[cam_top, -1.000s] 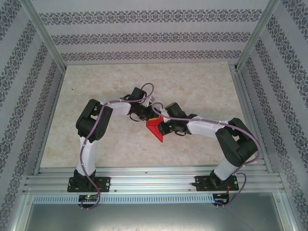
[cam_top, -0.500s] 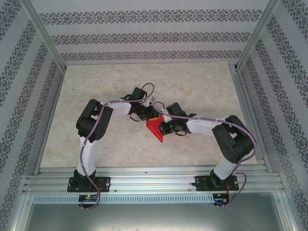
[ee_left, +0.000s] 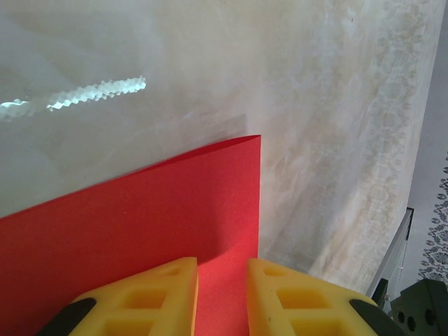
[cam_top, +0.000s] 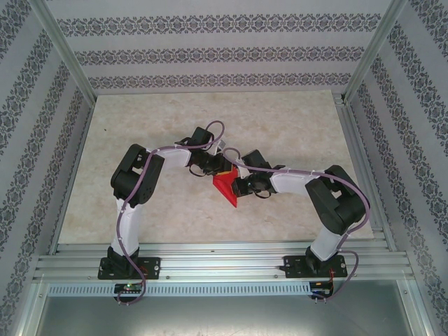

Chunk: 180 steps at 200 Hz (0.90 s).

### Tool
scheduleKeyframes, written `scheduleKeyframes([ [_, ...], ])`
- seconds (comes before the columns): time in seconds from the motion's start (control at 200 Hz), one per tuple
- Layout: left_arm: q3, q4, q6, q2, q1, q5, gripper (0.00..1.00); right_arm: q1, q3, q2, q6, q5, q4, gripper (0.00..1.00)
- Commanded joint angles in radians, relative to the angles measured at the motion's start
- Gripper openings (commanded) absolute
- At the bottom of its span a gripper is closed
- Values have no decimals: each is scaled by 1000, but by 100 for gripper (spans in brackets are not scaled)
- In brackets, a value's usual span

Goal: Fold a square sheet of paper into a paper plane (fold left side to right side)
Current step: Third fold the triangle at the center of the table.

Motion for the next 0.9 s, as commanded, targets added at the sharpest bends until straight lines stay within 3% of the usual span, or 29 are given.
scheduleKeyframes([
  [0.0, -2, -58, 39, 51, -16, -63, 26, -10, 23, 16, 8, -12, 9, 0],
  [0.415, -2, -56, 39, 44, -17, -57, 26, -10, 20, 40, 14, -10, 0, 0],
  [0.654, 45, -108, 68, -5, 6, -52, 33, -2, 13, 59, 19, 3, -38, 0],
  [0.894, 106, -187, 107, -82, 93, -54, 45, 2, 15, 73, 19, 16, -64, 0],
])
